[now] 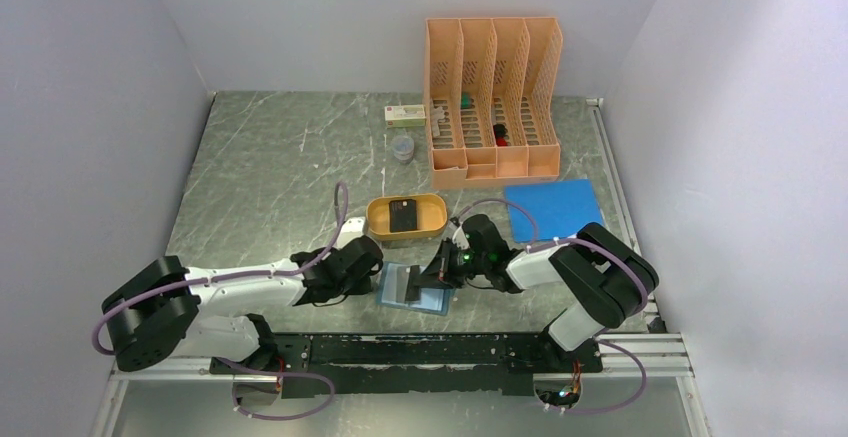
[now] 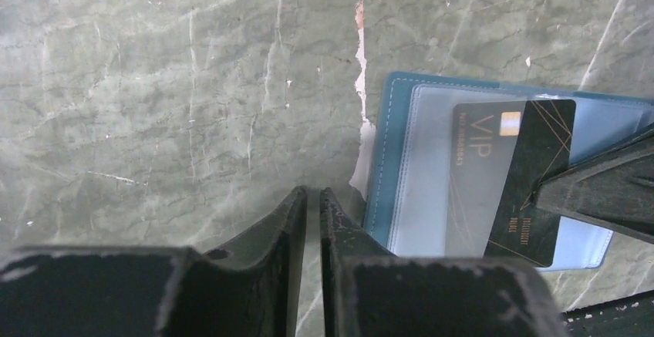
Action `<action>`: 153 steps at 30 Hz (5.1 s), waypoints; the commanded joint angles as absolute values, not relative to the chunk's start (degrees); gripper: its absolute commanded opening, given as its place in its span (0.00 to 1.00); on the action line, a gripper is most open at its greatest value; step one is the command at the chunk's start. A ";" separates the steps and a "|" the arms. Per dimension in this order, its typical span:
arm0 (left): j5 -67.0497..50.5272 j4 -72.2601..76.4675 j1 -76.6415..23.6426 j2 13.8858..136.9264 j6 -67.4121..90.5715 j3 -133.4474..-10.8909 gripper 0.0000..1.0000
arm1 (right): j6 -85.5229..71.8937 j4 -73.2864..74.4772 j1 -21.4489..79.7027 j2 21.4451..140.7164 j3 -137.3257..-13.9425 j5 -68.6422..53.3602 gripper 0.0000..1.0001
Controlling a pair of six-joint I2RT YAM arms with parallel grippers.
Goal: Put the credit cards into the card holder
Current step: Insert the credit card into the card holder, then pick up the credit card from the storage box.
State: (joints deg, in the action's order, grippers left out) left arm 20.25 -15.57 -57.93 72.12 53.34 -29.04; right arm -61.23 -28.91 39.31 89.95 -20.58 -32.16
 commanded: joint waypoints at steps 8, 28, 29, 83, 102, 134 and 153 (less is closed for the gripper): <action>15.13 -9.81 -58.69 72.07 54.73 -24.78 0.10 | -63.24 -28.34 42.47 91.38 -21.27 -26.23 0.00; 17.57 -10.11 -61.79 68.72 57.97 -23.04 0.10 | -63.34 -22.80 46.92 88.28 -23.42 -21.12 0.29; 17.65 -10.06 -61.79 68.87 57.86 -23.11 0.10 | -63.10 -22.24 46.93 87.94 -23.46 -20.93 0.34; 5.45 -3.66 -38.35 87.42 43.59 -55.14 0.20 | -43.87 -5.60 34.08 99.14 -54.01 -8.76 0.58; 6.06 -6.93 -36.57 96.61 43.34 -57.44 0.18 | -44.40 -7.21 33.06 103.13 -53.51 -12.92 0.20; 6.98 -7.44 -35.68 99.98 43.24 -57.47 0.17 | -46.08 -9.58 29.74 97.97 -48.40 -18.38 0.00; 6.59 -6.44 -35.60 97.71 43.80 -56.54 0.17 | -50.12 -14.49 29.29 98.69 -47.02 -23.70 0.00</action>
State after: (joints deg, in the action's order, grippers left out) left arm 6.24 -6.52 -36.10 99.44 44.12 -56.53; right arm -49.74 -12.93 29.56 97.58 -47.20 -22.22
